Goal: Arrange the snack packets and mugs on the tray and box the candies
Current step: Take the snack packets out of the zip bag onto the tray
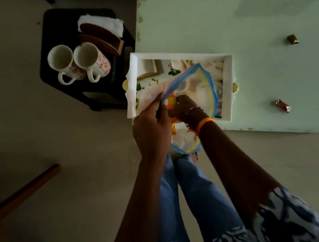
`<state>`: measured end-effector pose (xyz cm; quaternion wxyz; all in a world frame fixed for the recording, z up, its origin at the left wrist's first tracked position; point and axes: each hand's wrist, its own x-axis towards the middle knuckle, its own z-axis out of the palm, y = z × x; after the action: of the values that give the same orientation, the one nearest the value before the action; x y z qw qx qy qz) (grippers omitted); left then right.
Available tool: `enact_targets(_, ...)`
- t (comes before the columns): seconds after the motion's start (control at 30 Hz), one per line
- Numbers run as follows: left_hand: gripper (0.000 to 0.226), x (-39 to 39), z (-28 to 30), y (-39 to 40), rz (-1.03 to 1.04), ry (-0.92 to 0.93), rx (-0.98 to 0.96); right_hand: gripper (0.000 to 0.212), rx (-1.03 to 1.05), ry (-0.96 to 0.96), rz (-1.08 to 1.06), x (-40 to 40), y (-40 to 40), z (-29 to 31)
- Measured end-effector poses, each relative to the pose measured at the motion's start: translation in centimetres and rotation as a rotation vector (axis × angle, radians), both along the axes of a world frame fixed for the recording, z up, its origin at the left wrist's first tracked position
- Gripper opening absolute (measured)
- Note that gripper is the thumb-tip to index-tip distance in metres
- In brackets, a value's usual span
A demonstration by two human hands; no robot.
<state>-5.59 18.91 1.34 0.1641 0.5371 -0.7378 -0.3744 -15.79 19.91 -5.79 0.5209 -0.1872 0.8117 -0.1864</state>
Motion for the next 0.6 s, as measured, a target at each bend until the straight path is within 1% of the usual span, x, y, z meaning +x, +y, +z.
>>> enact_targets(0.07,0.028,-0.8,-0.3,-0.2,-0.009,-0.025,-0.003,0.042,-0.051,-0.009,-0.029,-2.1,1.8,1.6)
enact_targets(0.2,0.031,-2.5,-0.6,0.2,-0.052,-0.074,0.045,0.040,-0.331,-0.246,-0.362,-5.0,7.5,5.2)
enact_targets(0.27,0.032,-3.2,-1.1,0.4,-0.049,-0.095,0.060,0.039,-0.411,-0.263,-0.491,-6.2,10.1,5.9)
enact_targets(0.37,0.034,-4.2,-1.7,0.8,-0.055,-0.140,0.066,0.038,-0.469,-0.208,-0.741,-7.3,13.3,5.1)
enact_targets(0.47,0.035,-4.9,-2.3,1.2,-0.050,-0.183,0.071,0.029,-0.532,-0.126,-1.008,-7.5,15.3,3.2)
enact_targets(0.53,0.035,-5.3,-2.6,1.4,-0.043,-0.184,0.079,0.026,-0.519,-0.074,-1.171,-7.4,16.0,1.2)
enact_targets(0.6,0.035,-5.6,-2.8,1.6,-0.057,-0.179,0.082,0.027,-0.435,-0.042,-1.285,-7.2,15.9,-0.9)
